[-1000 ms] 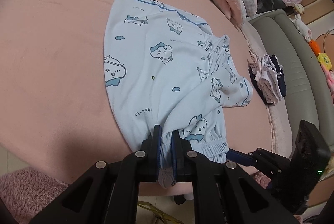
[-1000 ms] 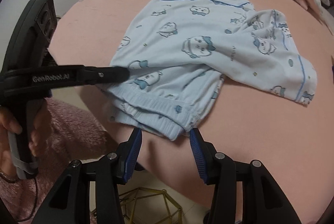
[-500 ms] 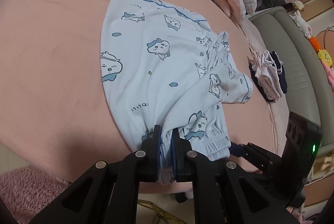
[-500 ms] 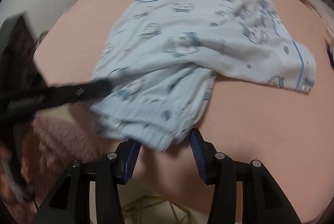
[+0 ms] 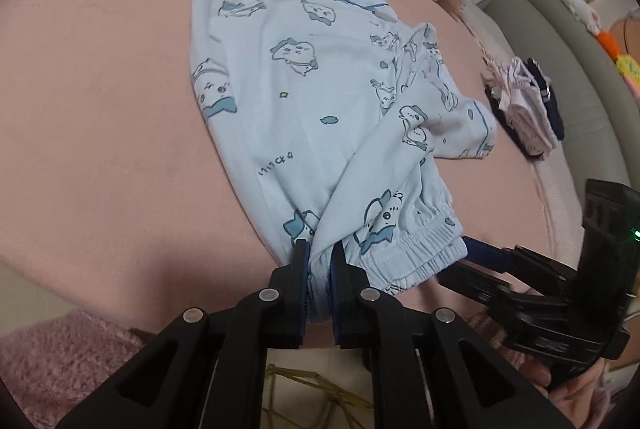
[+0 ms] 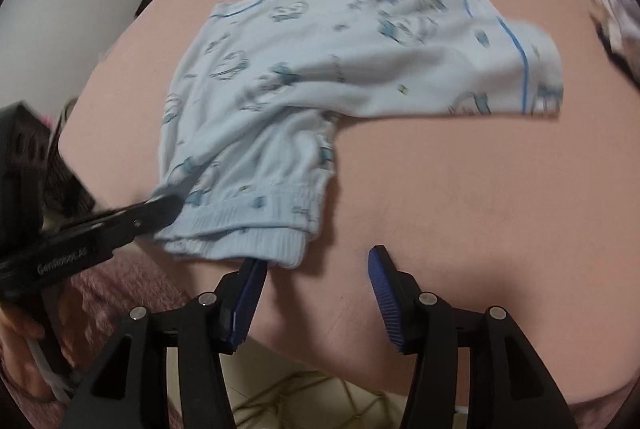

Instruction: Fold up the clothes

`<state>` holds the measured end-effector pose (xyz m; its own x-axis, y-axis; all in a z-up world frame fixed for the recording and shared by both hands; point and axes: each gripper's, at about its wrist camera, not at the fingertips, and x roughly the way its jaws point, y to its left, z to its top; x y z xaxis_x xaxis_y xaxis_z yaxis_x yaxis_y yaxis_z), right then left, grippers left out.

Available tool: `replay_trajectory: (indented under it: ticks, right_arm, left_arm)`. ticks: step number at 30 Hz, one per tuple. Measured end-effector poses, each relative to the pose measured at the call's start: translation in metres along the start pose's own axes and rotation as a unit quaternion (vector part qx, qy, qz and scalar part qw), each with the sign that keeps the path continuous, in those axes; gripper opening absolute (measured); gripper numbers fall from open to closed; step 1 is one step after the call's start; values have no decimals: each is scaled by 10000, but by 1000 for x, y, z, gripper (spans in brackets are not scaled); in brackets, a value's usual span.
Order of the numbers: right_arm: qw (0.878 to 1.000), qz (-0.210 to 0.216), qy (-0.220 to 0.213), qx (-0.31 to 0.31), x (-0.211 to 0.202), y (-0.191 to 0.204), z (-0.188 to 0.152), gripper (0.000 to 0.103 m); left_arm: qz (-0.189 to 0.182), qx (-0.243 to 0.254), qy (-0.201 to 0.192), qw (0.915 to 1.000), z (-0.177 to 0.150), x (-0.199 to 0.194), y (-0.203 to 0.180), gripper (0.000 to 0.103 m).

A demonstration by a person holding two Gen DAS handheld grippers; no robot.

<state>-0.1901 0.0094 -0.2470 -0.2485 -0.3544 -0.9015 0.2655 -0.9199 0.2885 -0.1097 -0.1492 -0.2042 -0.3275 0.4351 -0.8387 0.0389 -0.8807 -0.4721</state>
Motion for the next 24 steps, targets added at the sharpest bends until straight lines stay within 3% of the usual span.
replay_trajectory:
  ticks: [3,6,9,13,15,19,24]
  right_arm:
    - [9990,386,-91,-202,-23,4,6,52]
    - [9981,290,-409,-347,-43,9,17,52]
    - [9975,326,-558,-271,-32,9,30,53]
    - [9999,-41,18,-162,21,-4,31,53]
    - [9998,143,-155,10,21,-15,22,53]
    - [9997,176,-93,155,13,-31,21,53]
    - [9975,403,-233,530,-6,-49,24,54]
  left_arm:
    - [-112,-103,7,9999,1,-1,3,9]
    - [-25,-4,14,10000,0,0,-1,11]
    - [127,119,8,9998,1,2,-7,11]
    - [377,354,-57,9986,1,-2,-11,17]
    - [413,377,-28,9984,2,-2,-10,20]
    - [311,343,-57,9989,6,-7,-12,21]
    - [816,620,-423,9938,7,-27,-28,21]
